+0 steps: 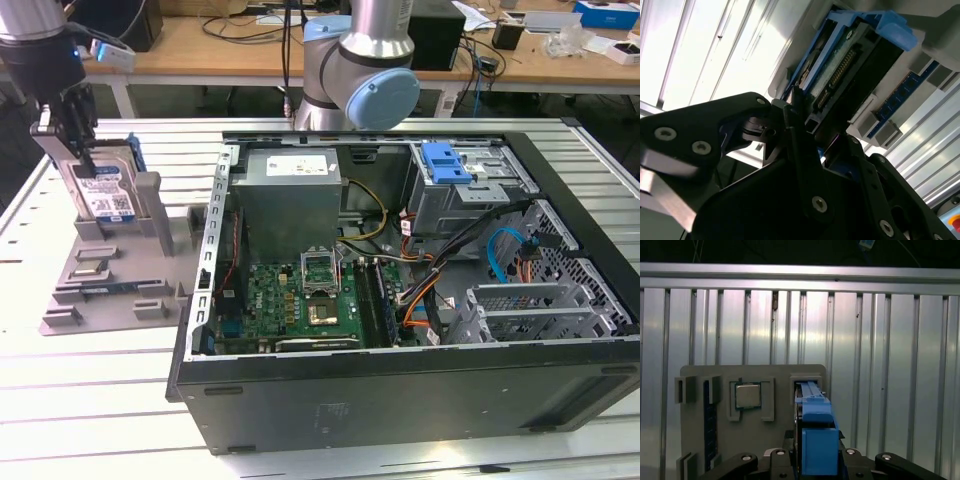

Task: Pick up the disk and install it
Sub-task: 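Pick up the disk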

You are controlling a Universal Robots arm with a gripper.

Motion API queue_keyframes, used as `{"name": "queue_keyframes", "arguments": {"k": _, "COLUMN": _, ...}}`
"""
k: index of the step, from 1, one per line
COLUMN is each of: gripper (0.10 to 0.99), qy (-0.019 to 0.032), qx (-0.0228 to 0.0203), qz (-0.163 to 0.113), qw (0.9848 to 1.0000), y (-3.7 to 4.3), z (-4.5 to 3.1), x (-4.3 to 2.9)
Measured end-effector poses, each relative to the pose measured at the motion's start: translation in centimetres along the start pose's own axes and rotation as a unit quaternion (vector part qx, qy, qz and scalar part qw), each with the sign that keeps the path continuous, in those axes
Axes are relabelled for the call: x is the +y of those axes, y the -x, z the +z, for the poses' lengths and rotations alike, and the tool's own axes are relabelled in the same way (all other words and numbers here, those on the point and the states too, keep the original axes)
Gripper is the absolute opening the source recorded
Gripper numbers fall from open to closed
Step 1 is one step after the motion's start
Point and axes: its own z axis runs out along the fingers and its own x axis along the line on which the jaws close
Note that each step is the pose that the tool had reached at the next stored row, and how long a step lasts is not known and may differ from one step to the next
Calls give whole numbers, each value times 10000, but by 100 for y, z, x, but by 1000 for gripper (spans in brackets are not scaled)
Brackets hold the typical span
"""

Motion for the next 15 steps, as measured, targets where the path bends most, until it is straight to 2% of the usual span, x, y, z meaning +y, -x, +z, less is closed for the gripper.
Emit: {"name": "queue_keyframes", "arguments": {"k": 15, "gripper": 369, "qy": -1, "qx": 0, "qz": 0, "qw": 10000, "y": -4, "z": -95, "x": 1}}
